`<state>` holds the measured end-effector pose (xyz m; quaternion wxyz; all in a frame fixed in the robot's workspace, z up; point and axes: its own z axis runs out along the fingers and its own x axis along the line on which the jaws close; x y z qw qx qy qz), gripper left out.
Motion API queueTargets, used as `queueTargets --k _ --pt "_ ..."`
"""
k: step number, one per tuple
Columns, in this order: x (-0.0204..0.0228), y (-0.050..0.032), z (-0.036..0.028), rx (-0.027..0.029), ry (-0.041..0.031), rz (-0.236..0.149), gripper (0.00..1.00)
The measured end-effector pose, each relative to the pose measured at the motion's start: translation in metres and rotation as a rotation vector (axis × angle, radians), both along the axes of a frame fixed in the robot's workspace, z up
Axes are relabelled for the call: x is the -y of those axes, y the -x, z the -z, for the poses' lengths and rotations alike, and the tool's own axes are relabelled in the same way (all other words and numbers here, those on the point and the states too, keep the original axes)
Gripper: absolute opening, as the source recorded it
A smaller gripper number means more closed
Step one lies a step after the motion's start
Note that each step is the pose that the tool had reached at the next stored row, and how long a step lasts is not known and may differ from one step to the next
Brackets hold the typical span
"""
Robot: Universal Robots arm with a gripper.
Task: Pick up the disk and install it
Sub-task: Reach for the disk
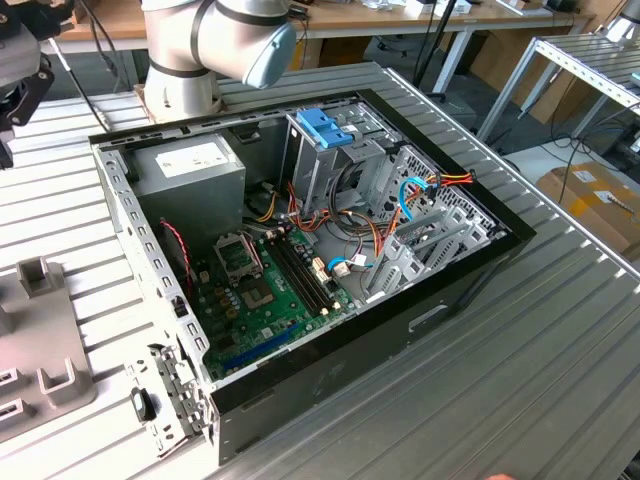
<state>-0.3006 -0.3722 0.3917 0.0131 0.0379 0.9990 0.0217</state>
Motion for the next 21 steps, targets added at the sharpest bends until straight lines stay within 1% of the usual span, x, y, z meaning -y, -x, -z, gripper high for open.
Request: queueTargets --k 3,9,14,21 --pt "-0.0024 0.0127 0.0004 0.0001 -0.0001 0.0 0.11" --pt "-0.0044 0.024 0.0005 0.0 0.0 0.0 0.11" --pt "-0.0073 0.038 0.0007 0.0 0.0 0.0 0.11" --pt "-0.0098 0.0513 0.0007 0.0 -0.0001 0.0 0.11"
